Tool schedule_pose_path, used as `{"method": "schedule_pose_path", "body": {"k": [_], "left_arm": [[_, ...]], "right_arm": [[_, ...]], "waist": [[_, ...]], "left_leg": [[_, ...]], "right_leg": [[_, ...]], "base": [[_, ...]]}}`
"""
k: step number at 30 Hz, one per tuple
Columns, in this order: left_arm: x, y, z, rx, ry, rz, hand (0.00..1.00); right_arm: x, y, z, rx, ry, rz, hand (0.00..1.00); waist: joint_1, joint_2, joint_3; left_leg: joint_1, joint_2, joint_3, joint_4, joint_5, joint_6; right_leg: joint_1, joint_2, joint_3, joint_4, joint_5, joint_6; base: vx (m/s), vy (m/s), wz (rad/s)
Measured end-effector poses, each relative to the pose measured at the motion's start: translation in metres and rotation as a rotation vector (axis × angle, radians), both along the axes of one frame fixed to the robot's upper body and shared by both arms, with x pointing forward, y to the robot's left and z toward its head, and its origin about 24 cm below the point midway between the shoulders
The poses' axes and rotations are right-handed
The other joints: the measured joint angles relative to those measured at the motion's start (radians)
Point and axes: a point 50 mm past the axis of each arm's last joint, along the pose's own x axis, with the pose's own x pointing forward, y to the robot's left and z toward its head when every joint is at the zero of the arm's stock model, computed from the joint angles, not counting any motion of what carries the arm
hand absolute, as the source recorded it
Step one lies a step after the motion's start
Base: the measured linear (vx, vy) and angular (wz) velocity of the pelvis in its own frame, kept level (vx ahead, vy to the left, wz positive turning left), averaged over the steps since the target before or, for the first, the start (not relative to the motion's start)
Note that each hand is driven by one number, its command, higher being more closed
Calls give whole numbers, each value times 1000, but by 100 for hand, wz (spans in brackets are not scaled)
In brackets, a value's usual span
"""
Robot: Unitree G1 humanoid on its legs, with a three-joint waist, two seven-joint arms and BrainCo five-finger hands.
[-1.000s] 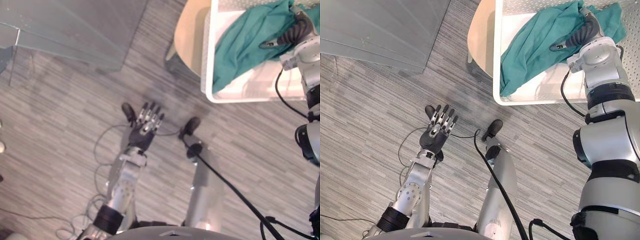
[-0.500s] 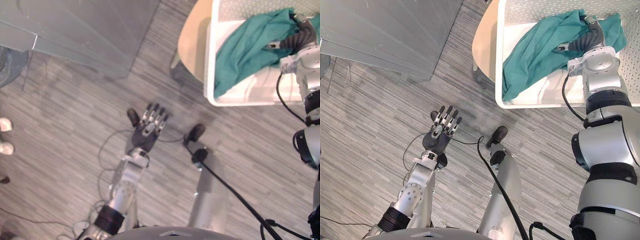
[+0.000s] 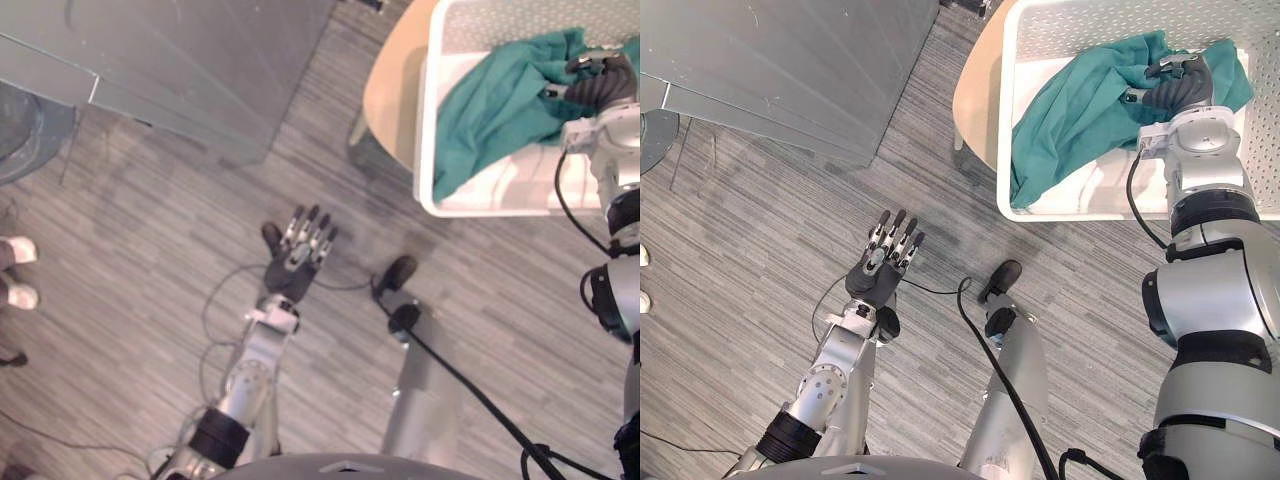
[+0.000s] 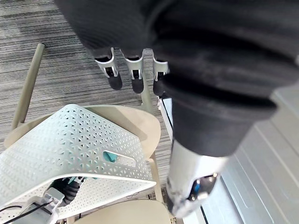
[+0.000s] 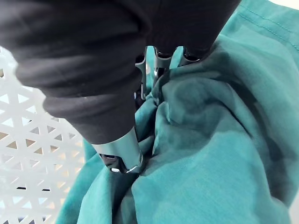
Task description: Pick up the laundry basket with both hands and put the clothes into the washing machine.
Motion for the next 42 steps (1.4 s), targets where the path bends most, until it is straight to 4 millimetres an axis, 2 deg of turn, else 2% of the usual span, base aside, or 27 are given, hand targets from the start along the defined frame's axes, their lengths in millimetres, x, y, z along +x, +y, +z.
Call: {"method": "schedule_pose_path", "body": {"k": [11,12,20,29,34,39,42], "left_arm": [[0,0,0,0,1,2,0],[0,0,0,0,2,2,0],[0,1,0,-1,2,3,0],[0,1,0,-16,8,1,0],[0,6,-2,4,2,2,0],[-2,13,-7,20,6,12,0],[-6,15,-6,8,1,19,0]], "right_arm": [[2,3,-5,18,4,10,100],[3,4,-5,18,5,11,0],[5,8,-9,14,18,18,0],[5,7,-16,-3,47,17,0],[5,6,-19,30,49,32,0],[1,0,-16,15,57,32,0],[-4,-8,-6,-19,53,11,0]], "waist": [[-4,0,0],[-4,0,0],[-6,-1,0],[-23,-5,3],[-23,-23,6],[-21,-28,9],[-20,-31,11]], "left_leg": [[5,4,-6,0,2,3],[6,5,-5,0,2,3],[8,8,-7,0,2,3],[8,12,-5,0,0,4],[8,18,14,1,-5,10],[6,16,23,0,-9,10],[3,7,41,-13,-10,11]], "right_leg": [[14,2,-12,-7,2,-2],[16,3,-12,-7,2,-2],[25,11,-13,-20,3,0],[34,19,-16,-42,15,2],[30,28,-11,-63,28,2],[22,31,1,-72,30,12],[-2,27,18,-70,32,16]], "base": [[-39,-66,0],[-41,-69,-2],[-42,-70,-1],[-36,-65,-2],[-41,-65,-10],[-40,-68,-4],[-41,-64,-5]]}}
